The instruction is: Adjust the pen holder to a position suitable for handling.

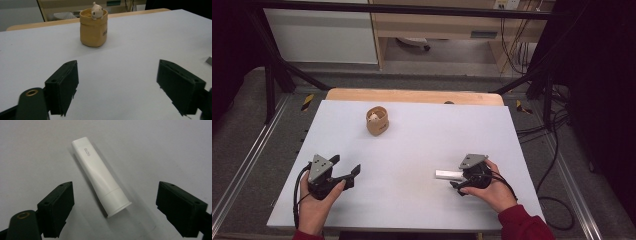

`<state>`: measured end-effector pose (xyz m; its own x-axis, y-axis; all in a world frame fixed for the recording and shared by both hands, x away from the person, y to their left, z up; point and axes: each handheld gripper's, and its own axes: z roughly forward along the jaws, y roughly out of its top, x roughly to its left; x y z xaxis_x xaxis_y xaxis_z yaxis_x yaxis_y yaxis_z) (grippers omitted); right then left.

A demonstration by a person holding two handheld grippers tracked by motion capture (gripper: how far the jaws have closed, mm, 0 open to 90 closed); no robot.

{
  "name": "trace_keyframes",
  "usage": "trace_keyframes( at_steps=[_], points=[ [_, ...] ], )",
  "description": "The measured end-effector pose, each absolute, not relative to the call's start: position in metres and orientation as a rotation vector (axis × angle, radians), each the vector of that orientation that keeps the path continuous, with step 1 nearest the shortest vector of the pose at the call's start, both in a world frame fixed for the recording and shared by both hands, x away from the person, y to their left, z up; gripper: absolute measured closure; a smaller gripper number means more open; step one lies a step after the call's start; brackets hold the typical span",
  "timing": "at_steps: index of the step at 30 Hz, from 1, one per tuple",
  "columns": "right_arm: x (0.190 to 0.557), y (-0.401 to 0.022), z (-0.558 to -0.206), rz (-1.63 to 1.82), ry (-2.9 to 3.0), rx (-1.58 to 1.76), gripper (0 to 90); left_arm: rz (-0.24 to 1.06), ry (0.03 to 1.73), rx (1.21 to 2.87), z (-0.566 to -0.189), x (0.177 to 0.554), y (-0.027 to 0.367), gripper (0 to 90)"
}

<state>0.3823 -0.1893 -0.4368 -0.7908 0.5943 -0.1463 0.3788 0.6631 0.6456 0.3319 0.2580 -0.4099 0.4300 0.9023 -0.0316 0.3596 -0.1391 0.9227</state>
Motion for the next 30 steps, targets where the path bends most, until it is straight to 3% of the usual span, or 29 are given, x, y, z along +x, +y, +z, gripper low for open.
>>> trace_keyframes(
  at_steps=[11, 20, 30],
  points=[
    [0.393, -0.187, -0.441, 0.894, 2.615, 0.733, 29.3, 0.666, 1.130, 1.732, -0.416, 0.337, 0.253, 14.8],
    [0.394, -0.188, -0.441, 0.875, 2.669, 0.700, 49.0, 0.634, 1.142, 1.735, -0.419, 0.341, 0.251, 14.8],
    [0.407, -0.181, -0.438, 0.847, 2.780, 0.647, 58.9, 0.625, 1.135, 1.747, -0.421, 0.343, 0.249, 15.1]
  ],
)
